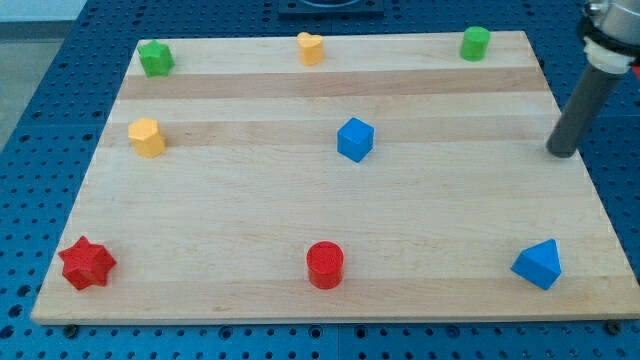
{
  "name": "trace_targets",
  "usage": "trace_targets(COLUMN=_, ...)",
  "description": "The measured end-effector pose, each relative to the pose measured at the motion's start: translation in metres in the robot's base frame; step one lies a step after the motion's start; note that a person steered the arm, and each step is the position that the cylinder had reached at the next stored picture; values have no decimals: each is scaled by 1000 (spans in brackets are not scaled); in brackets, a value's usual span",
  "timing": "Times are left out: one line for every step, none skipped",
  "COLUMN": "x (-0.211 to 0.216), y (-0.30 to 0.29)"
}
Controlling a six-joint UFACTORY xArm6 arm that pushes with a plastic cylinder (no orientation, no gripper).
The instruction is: Push the green circle towards the top right of the blue cube
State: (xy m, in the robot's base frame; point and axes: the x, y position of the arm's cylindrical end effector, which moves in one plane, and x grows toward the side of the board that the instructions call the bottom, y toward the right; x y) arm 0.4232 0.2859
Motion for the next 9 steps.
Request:
trace_targets(x=-9, y=35)
trace_targets(x=-27, y=59)
trace_targets(x=-101, y=56)
trace_targets(x=-167, y=53)
trace_targets(x=-223, y=41)
trace_targets(x=-232, y=16)
trace_targets(x=-226, y=-37)
trace_targets(x=-200, y=-101)
trace_targets(x=-149, y=-121)
